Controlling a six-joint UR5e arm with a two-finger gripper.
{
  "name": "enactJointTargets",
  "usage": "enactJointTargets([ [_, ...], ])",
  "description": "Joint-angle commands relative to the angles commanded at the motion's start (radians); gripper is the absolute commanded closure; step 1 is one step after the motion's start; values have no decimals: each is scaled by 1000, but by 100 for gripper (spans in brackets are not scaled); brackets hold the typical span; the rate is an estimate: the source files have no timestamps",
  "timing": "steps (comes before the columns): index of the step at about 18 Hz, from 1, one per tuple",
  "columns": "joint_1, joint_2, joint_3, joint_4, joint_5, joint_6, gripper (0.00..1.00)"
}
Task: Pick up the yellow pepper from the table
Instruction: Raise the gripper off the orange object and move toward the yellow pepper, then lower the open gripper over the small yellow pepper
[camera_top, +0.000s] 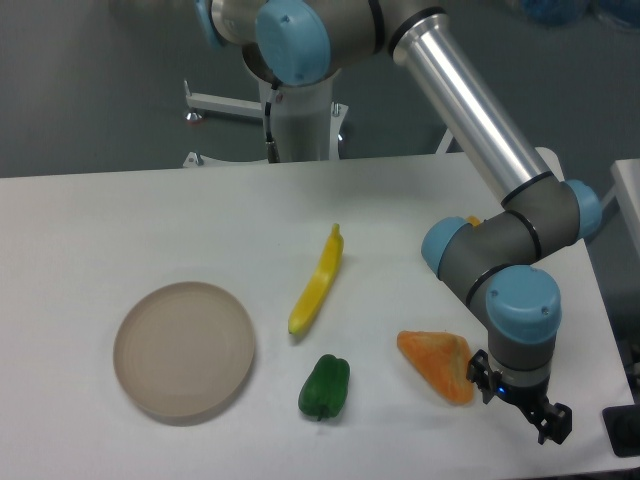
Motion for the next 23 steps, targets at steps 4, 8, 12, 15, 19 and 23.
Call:
enactJointTargets([
  [4, 0, 6, -6, -2, -2, 0, 0],
  [8, -3, 29, -38, -3, 0, -8, 0],
  [12, -3, 96, -122, -8, -2, -5, 0],
  [15, 2, 176, -216, -41, -2, -2, 0],
  [19, 24, 274, -285, -181, 0, 11, 0],
  [23, 63, 359, -369, -288, 11, 14, 0],
])
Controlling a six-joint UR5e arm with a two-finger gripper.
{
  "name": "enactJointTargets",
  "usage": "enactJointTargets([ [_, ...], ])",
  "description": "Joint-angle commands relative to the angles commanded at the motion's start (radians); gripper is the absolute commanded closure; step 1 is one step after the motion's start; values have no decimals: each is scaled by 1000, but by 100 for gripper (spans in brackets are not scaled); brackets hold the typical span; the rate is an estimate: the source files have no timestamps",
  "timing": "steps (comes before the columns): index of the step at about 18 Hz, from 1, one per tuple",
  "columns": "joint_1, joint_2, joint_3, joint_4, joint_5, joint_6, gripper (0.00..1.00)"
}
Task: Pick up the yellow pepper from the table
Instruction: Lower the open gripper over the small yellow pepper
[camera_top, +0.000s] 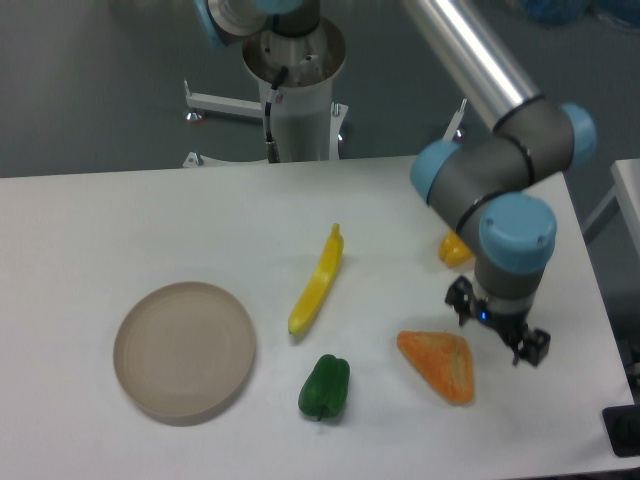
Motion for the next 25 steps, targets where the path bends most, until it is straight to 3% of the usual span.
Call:
enactJointTargets([
  [5, 11, 80, -160, -6, 9, 37, 0],
  [8, 17, 112, -259, 3, 110, 95, 0],
  [12, 32, 135, -316, 20, 115, 113, 0],
  [16, 35, 137, -381, 139, 120, 165, 0],
  [25, 41, 155, -430, 175, 121, 212, 0],
])
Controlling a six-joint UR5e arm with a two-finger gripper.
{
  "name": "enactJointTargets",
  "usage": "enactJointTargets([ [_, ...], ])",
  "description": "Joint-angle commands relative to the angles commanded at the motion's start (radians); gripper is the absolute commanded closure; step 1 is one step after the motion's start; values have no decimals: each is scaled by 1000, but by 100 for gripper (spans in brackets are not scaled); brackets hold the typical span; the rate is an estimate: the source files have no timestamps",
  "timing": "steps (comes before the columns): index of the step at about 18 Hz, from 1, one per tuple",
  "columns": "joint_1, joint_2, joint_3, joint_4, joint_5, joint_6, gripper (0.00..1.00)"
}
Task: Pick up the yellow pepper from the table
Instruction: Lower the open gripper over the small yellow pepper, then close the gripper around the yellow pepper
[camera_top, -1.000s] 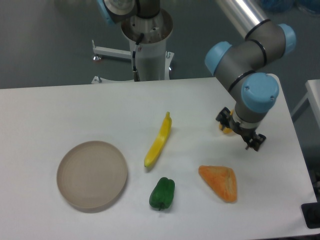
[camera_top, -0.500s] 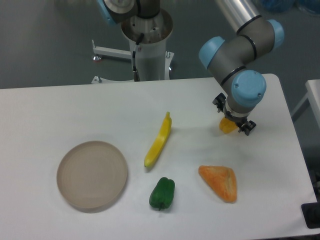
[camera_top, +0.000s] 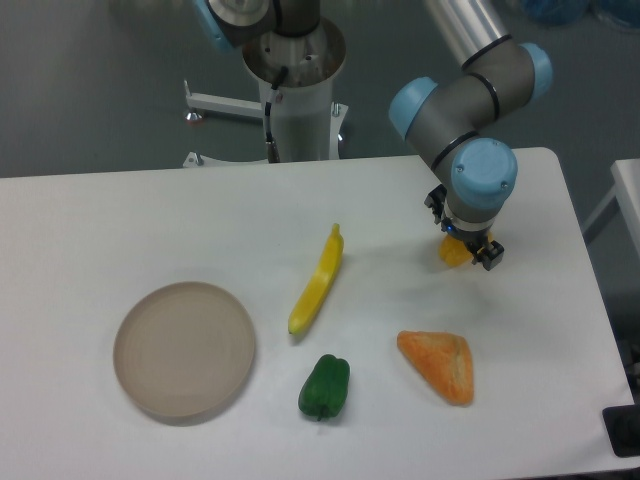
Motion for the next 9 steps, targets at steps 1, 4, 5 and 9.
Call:
enactJointTargets([
  [1, 2, 0, -2, 18, 0, 2, 0],
  [4, 5, -2, -8, 45, 0, 15, 0],
  [5, 5, -3, -8, 45, 0, 21, 0],
  [9, 12, -5, -17, 46, 0, 23, 0],
])
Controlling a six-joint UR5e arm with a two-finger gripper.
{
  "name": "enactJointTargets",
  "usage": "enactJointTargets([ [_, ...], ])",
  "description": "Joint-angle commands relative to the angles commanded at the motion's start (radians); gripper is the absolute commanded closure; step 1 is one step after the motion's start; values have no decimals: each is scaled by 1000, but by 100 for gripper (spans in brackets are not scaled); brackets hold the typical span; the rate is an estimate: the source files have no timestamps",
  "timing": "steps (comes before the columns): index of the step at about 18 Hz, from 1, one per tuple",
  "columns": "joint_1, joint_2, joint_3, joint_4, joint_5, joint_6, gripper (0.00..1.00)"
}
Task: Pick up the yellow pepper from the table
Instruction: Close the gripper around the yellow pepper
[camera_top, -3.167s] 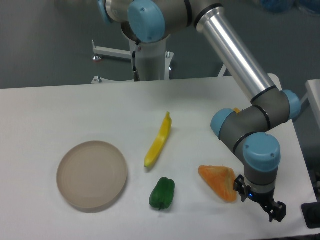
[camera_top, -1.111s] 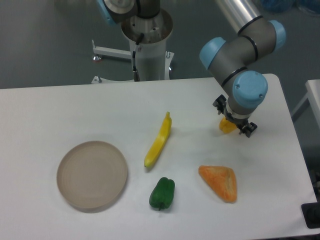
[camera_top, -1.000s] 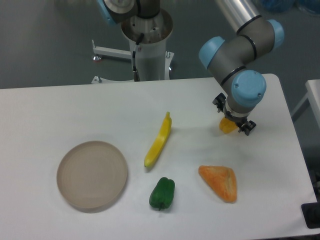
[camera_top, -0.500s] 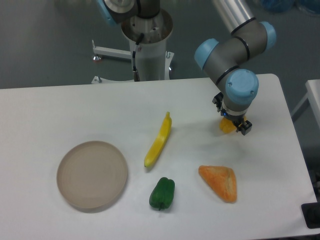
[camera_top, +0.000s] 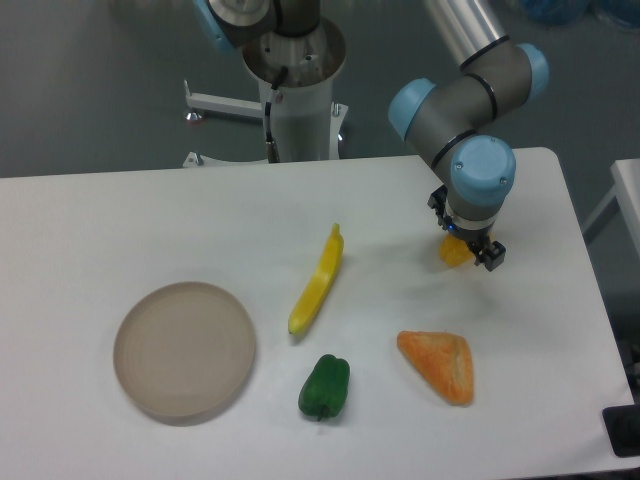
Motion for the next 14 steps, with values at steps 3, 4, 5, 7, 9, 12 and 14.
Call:
enactJointTargets([
  [3, 2, -2, -11, 2, 0, 0, 0],
  [4, 6, -2, -17, 14, 0, 0, 0],
  [5, 8, 0, -28, 34, 0, 0, 0],
  [7, 9, -2, -41, 60, 0, 2, 0],
  [9, 20, -2, -48, 64, 0, 5, 0],
  [12, 32, 0, -54, 63, -2, 5, 0],
  [14, 35, 0, -55, 63, 0, 5, 13],
])
